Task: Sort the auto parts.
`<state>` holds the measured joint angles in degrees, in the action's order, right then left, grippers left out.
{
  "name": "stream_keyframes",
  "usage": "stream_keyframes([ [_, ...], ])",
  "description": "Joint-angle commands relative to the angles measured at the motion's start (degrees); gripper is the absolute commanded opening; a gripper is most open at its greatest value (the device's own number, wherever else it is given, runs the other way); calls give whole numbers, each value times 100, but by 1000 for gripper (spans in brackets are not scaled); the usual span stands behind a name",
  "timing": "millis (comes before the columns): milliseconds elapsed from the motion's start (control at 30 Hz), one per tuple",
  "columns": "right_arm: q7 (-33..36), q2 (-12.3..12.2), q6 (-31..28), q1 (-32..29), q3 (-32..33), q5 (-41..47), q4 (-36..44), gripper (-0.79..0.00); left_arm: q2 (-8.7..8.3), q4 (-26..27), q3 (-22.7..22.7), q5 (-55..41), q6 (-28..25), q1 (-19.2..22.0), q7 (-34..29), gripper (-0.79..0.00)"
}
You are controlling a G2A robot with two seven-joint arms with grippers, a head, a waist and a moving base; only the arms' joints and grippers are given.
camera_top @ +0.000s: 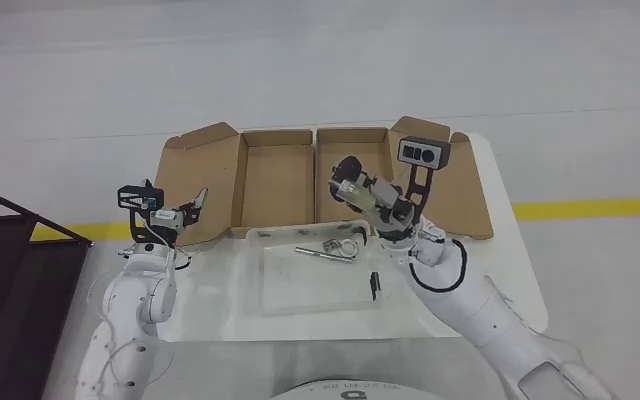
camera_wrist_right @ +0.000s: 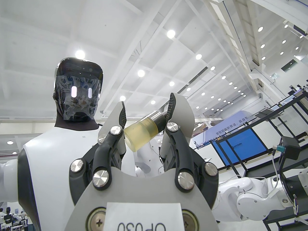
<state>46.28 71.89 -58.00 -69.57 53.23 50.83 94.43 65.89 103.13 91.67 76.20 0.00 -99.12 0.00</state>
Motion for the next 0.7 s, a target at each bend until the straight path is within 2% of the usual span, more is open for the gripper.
stream_keyframes([
  [0, 1, 44, 0, -24, 64, -131, 7, -785, 0, 0, 0, 0, 0, 0, 0, 0],
  [100, 0, 91, 0, -42, 440, -895, -62, -785, 0, 0, 0, 0, 0, 0, 0, 0],
  [167, -138, 136, 0, -118, 1018, -2123, -8, -785, 0, 0, 0, 0, 0, 0, 0, 0],
  [233, -657, 225, 0, -325, 1370, -3354, 272, -785, 0, 0, 0, 0, 0, 0, 0, 0],
  [333, -1512, 359, 0, -605, 1489, -4551, 589, -785, 0, 0, 0, 0, 0, 0, 0, 0],
  [467, -2282, 453, 0, -759, 1510, -5611, 779, -785, 0, 0, 0, 0, 0, 0, 0, 0],
  [667, -3061, 491, 0, -791, 1423, -6543, 717, -785, 0, 0, 0, 0, 0, 0, 0, 0],
])
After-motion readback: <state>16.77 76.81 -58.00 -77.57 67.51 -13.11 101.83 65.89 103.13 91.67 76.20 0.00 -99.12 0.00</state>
